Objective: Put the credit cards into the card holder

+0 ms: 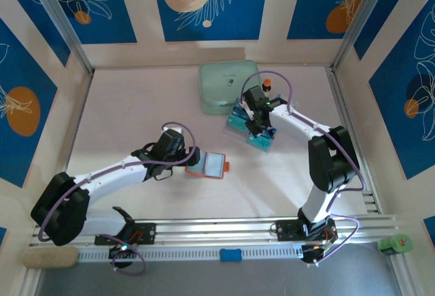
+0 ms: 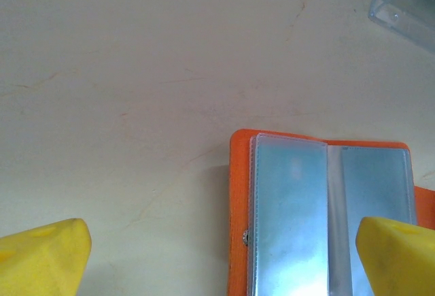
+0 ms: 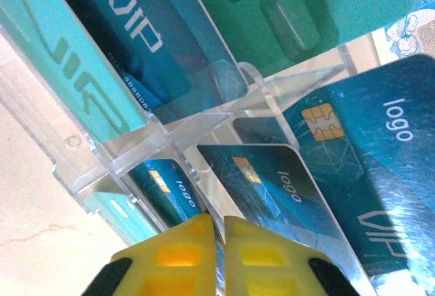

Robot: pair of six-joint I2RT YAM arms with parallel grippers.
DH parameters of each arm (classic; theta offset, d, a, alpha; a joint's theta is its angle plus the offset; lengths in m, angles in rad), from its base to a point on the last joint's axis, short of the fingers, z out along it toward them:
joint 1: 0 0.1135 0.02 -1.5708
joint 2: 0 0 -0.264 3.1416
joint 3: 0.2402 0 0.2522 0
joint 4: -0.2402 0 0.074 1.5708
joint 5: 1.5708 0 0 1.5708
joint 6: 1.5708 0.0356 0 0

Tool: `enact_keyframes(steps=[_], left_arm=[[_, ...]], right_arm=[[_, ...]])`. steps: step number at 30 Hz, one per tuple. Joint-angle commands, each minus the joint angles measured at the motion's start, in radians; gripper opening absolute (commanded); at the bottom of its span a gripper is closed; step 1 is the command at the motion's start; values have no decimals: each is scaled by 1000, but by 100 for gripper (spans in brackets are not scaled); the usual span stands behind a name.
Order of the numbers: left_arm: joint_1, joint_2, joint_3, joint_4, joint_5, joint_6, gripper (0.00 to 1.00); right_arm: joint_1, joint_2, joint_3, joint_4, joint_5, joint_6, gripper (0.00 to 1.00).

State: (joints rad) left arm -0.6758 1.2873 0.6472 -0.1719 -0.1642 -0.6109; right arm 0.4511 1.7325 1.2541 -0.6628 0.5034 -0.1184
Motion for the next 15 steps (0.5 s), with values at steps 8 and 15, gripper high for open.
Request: enact_keyframes(steps=[8,15], left_arm=[[11,2,17,5,11,5,100],[10,-4,29,-11,22,18,100]], right_arm=[[7,-33,-11,-14,-66,-34,0],[25,-73,4,-24,-72,-84,0]])
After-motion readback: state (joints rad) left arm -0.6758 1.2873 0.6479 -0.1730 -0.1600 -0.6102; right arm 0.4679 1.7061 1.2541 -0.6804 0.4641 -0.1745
